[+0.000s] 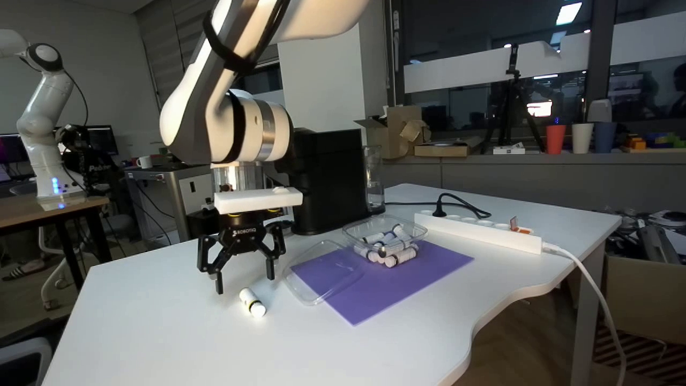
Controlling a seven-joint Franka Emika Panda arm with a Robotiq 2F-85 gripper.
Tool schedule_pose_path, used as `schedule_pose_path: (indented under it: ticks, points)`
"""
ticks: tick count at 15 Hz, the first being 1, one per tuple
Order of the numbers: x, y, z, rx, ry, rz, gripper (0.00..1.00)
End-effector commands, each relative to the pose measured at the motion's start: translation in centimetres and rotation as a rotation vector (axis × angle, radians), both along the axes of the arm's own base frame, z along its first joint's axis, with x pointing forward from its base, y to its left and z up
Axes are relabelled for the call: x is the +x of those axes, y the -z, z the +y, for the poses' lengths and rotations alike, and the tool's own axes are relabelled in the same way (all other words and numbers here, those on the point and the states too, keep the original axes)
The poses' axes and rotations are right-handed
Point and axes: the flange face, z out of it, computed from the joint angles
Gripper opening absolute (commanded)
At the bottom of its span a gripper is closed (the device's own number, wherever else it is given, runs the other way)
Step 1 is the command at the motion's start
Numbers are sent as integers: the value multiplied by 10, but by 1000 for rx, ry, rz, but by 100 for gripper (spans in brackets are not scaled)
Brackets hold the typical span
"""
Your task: Pick up the bottle from the table and put it inside the clear bowl, turn off the white extension cable, take out one bottle from the clear bowl and place it on the left side of the table
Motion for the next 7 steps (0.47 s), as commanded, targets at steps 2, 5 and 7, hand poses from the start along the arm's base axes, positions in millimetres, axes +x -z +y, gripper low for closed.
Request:
schedule_pose_path:
  ticks: [2,5,7]
  points:
    - [-2,-31,7,-60,-16,58,100]
    - [-3,-21,7,-28,-30,53,100]
    - [-2,-24,7,-32,-33,53,100]
